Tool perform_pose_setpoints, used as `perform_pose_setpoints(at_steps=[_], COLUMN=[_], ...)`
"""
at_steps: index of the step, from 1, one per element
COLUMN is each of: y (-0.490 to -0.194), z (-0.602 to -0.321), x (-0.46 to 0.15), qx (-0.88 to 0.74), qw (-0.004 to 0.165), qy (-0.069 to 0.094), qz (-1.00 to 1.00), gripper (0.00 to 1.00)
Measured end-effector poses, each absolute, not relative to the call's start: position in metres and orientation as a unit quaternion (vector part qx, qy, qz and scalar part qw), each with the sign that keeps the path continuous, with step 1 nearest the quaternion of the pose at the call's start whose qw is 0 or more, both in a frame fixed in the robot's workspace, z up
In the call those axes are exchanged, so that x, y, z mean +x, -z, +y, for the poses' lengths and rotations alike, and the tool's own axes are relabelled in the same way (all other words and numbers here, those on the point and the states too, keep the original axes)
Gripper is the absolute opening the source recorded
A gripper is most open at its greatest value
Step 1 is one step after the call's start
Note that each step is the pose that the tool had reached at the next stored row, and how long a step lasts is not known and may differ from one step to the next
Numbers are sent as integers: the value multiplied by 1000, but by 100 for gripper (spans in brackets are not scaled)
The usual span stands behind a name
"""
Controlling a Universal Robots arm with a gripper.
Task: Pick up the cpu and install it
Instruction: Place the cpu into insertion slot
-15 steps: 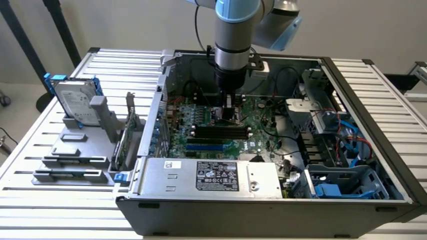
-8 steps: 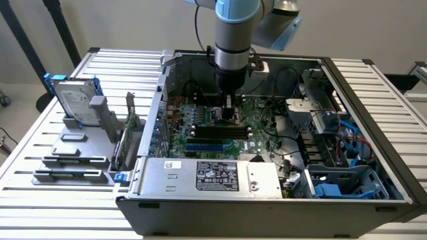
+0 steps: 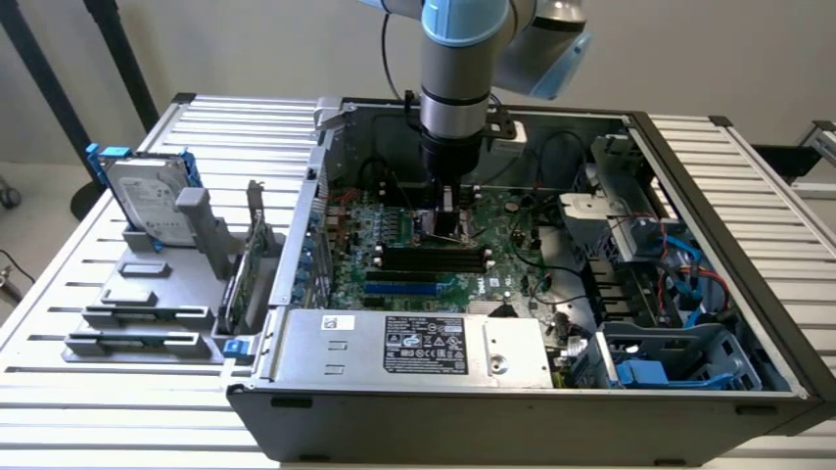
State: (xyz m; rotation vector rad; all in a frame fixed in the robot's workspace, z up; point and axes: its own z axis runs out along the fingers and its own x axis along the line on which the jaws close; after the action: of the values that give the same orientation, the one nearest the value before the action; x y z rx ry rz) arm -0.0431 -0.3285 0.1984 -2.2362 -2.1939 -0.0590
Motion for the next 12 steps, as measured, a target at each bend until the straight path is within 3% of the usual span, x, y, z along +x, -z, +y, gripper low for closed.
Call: perform_pose_setpoints(at_steps=[12], y=[-198], z=[-328], x=[-43], qx=[-714], qw=[2], qy=[17], qz=[-700], gripper=[55])
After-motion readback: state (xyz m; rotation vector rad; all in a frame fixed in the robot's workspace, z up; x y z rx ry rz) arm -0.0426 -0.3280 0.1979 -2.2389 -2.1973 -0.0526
